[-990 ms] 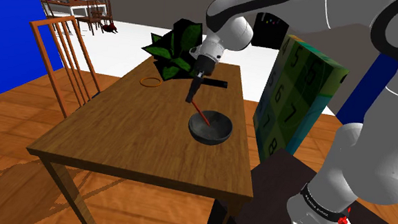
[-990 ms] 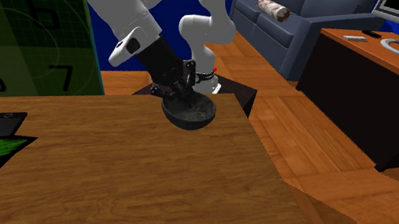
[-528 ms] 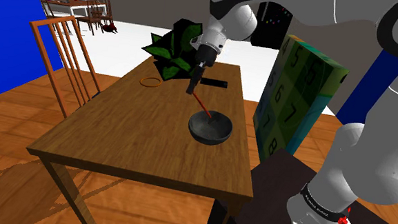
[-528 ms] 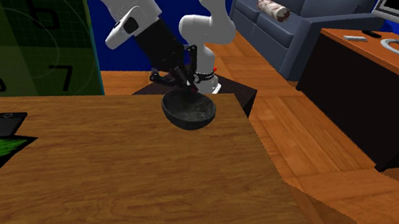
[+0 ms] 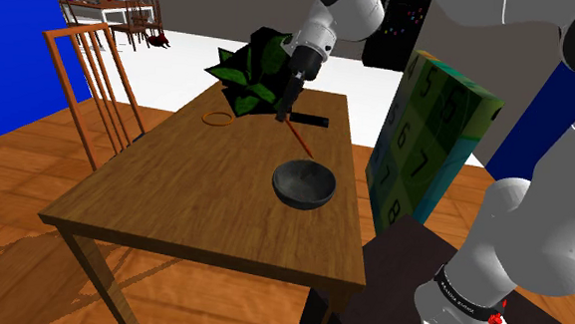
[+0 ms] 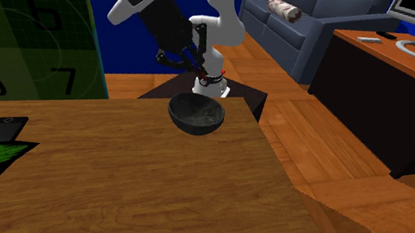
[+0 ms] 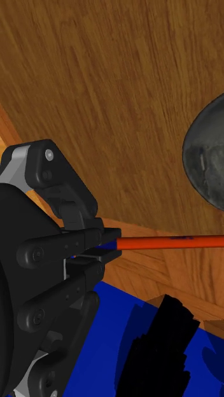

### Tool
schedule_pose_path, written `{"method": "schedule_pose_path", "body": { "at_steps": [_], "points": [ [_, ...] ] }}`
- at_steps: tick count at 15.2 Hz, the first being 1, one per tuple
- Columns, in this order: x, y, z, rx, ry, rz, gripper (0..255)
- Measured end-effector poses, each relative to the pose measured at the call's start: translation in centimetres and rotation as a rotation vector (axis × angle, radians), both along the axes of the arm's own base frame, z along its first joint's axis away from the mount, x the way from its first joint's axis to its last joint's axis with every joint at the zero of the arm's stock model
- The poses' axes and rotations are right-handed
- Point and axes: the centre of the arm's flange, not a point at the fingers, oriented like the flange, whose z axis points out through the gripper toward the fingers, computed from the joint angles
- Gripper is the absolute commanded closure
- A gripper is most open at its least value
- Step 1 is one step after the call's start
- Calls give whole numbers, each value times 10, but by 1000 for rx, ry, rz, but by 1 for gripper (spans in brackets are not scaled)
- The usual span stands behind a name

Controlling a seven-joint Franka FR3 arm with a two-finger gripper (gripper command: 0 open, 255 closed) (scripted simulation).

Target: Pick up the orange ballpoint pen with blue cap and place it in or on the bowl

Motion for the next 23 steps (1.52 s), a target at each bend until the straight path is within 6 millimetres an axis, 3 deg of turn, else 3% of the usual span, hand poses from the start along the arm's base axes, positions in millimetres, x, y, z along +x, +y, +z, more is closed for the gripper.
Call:
{"method": "schedule_pose_path", "body": {
  "at_steps": [3,5,23],
  "points": [
    [-18,-19,22,0,-1,-1,255],
    [-25,-22,21,0,-1,0,255],
    [-27,-23,-73,0,0,0,255]
  ]
}}
